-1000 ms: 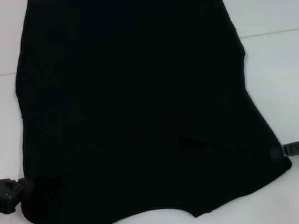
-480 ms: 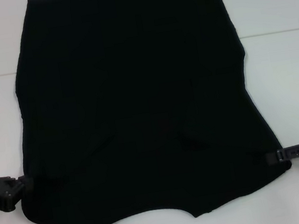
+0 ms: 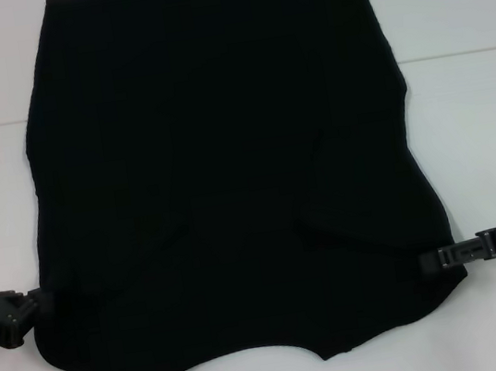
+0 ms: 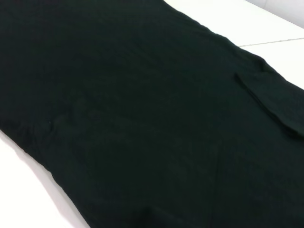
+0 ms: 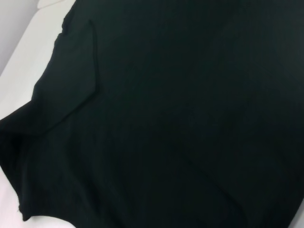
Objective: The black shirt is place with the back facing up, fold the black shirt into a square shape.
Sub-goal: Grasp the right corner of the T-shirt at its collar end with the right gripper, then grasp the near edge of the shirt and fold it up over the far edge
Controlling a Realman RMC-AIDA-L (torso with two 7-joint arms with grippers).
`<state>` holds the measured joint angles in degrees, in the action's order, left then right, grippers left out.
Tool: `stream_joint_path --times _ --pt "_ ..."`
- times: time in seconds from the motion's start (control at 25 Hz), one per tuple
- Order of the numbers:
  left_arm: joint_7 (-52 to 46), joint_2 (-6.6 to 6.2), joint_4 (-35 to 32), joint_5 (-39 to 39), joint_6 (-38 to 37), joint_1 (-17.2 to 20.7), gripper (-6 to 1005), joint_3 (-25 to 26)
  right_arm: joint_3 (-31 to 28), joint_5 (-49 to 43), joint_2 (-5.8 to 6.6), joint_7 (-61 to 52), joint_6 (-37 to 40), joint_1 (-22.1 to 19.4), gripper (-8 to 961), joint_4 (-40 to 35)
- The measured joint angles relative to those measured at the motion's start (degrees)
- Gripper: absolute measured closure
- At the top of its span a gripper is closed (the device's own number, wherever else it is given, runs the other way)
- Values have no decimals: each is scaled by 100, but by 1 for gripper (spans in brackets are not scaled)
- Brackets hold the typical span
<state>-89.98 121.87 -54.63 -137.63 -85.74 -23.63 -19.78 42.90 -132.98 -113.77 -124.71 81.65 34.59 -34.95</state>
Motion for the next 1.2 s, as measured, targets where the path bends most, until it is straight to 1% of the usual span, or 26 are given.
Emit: stream_joint_path --times 0.12,0.32,0.52,0.76,0.88,1.08,1.2 --pt "5 2 5 0 5 -1 979 0 6 -1 -25 -5 11 41 116 0" --pt "7 4 5 0 13 9 979 0 18 -12 -28 21 24 58 136 -13" --pt "7 13 5 1 14 16 978 0 207 -19 -52 17 21 85 235 -38" --pt "7 12 5 6 14 3 978 -8 224 -20 -75 7 -6 88 353 -54" --pt "7 12 5 8 14 0 978 -15 213 -20 -75 3 -8 67 571 -55" --pt "6 11 38 13 12 -8 978 0 171 13 -74 46 -47 40 809 -53" --pt "-42 21 62 39 -38 -18 978 0 160 95 -73 130 -94 33 858 -35"
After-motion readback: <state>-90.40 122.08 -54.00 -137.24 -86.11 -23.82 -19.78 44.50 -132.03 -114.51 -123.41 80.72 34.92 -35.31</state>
